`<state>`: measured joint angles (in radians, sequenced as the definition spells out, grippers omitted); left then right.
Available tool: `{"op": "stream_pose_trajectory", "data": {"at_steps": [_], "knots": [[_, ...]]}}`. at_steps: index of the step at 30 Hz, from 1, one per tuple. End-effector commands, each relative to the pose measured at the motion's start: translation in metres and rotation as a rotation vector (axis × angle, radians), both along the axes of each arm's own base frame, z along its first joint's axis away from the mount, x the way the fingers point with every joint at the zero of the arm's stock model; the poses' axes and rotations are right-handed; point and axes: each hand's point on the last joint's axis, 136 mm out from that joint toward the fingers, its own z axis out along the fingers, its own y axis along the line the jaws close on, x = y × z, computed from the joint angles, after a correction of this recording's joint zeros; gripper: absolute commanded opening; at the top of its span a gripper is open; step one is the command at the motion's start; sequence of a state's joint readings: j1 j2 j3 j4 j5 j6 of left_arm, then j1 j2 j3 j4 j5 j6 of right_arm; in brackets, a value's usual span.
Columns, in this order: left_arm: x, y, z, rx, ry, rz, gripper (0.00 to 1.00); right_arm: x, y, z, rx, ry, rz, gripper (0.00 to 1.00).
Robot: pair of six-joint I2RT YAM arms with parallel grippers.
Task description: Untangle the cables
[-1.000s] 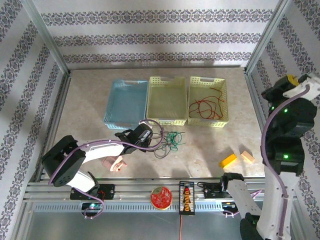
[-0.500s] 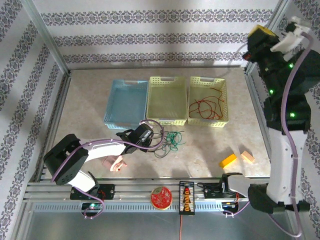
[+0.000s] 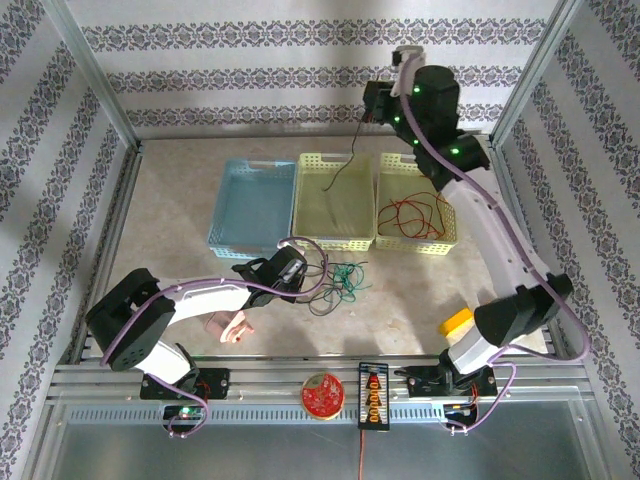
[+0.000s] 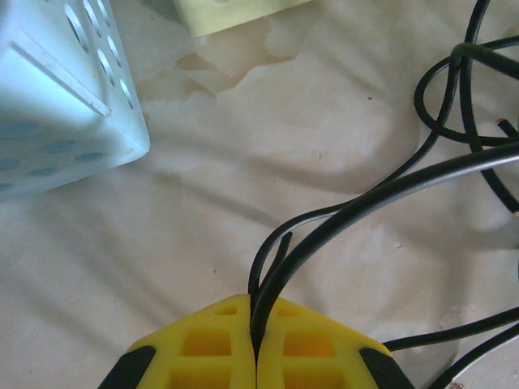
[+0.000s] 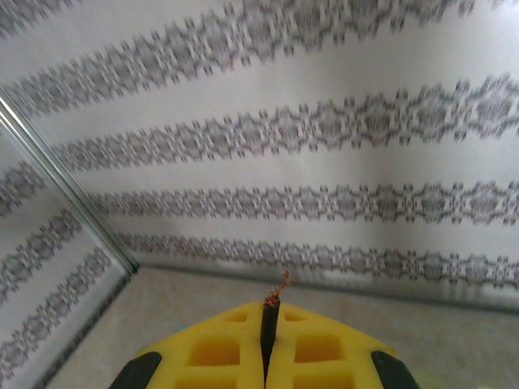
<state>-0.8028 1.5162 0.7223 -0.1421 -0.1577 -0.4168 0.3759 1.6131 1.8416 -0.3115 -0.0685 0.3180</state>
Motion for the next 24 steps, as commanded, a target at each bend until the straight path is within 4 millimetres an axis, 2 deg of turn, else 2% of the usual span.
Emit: {"op": "stream_pose_trajectory", "data": {"at_steps": [1,6,16,24], "knots": [[0.008,-0.002,0.015,-0.055,-0.032,0.032,0.0,0.005,0.005,-0.008,-0.001,-0.001,0.001,0.0],[0.007,0.0,0.016,-0.062,-0.039,0.04,0.0,0.008,0.013,-0.061,-0.04,0.106,0.011,0.0],[0.007,-0.002,0.016,-0.069,-0.038,0.037,0.0,-0.004,0.028,-0.181,-0.143,0.324,0.023,0.0],[0.008,-0.005,0.017,-0.074,-0.036,0.032,0.0,0.007,0.049,-0.272,-0.211,0.494,0.077,0.0]]}}
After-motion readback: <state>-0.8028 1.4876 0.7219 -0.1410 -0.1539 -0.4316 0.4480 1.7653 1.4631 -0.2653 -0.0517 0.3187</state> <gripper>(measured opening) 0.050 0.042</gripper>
